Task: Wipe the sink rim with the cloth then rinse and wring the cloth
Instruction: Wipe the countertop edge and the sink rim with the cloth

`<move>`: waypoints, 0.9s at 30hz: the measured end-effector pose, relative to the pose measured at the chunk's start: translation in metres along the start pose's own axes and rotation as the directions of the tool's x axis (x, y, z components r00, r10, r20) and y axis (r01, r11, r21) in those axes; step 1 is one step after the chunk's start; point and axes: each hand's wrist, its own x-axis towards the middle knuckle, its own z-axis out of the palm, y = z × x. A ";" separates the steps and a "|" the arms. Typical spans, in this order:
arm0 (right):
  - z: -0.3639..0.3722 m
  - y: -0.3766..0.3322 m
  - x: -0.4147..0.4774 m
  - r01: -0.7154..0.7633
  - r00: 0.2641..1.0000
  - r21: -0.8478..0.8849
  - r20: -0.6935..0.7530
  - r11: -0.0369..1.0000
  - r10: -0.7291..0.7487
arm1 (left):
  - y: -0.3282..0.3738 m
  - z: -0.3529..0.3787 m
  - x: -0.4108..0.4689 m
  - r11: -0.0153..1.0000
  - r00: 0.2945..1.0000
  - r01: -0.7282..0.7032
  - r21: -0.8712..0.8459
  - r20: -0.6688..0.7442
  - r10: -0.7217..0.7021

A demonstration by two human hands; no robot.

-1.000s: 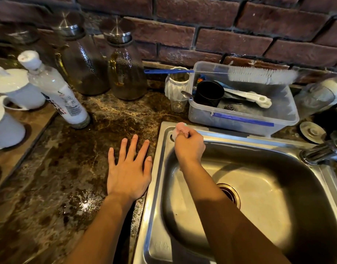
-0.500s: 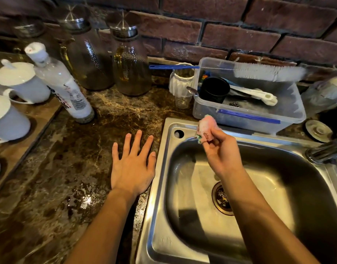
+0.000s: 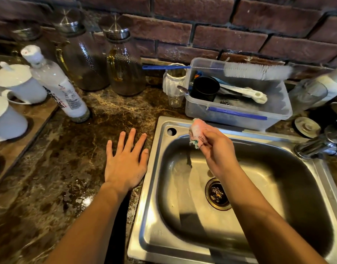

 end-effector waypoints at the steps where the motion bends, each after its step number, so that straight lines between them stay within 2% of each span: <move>1: -0.005 -0.002 -0.004 0.001 1.000 0.014 0.002 1.000 -0.001 | 0.001 0.000 0.000 1.000 1.000 0.001 -0.009 0.011 -0.001; 6: -0.026 -0.023 -0.029 0.007 0.997 0.051 0.079 0.999 -0.011 | 0.004 -0.022 0.013 0.998 0.986 0.046 -0.051 0.165 -0.037; 8: -0.034 -0.034 -0.041 0.009 0.991 0.049 0.136 0.999 -0.016 | 0.017 -0.044 0.013 0.983 0.995 0.014 -0.183 0.101 0.005; 10: -0.042 -0.045 -0.054 0.035 0.979 0.025 0.199 0.999 -0.039 | 0.050 -0.063 -0.001 0.891 0.997 -0.067 -0.450 -0.052 0.049; 11: -0.045 -0.050 -0.061 0.058 0.972 0.003 0.230 0.998 -0.057 | 0.072 -0.071 -0.011 0.778 0.997 -0.070 -0.624 -0.068 0.035; 12: -0.049 -0.053 -0.067 0.085 0.964 -0.026 0.254 0.996 -0.075 | 0.095 -0.077 -0.022 0.597 1.000 -0.004 -0.802 0.006 0.015; 13: -0.053 -0.057 -0.074 0.117 0.959 -0.054 0.266 0.992 -0.098 | 0.119 -0.082 -0.031 0.361 0.992 0.096 -0.928 0.118 0.040; 14: -0.058 -0.060 -0.080 0.150 0.954 -0.083 0.272 0.985 -0.122 | 0.139 -0.083 -0.039 0.148 0.969 0.210 -0.967 0.225 0.098; 15: -0.064 -0.063 -0.086 0.183 0.950 -0.112 0.275 0.977 -0.147 | 0.156 -0.083 -0.045 -0.016 0.941 0.301 -0.953 0.295 0.163; 17: -0.078 -0.067 -0.094 0.243 0.940 -0.171 0.283 0.955 -0.189 | 0.184 -0.083 -0.053 -0.155 0.907 0.389 -0.908 0.347 0.240; 20: -0.103 -0.078 -0.100 0.333 0.927 -0.279 0.269 0.901 -0.260 | 0.215 -0.080 -0.060 -0.227 0.890 0.439 -0.870 0.384 0.246; 23: -0.130 -0.085 -0.098 0.437 0.898 -0.396 0.232 0.808 -0.373 | 0.237 -0.072 -0.063 -0.230 0.887 0.454 -0.861 0.411 0.210; 27: -0.171 -0.092 -0.092 0.555 0.803 -0.500 0.112 0.665 -0.586 | 0.257 -0.061 -0.065 -0.248 0.873 0.487 -0.837 0.461 0.161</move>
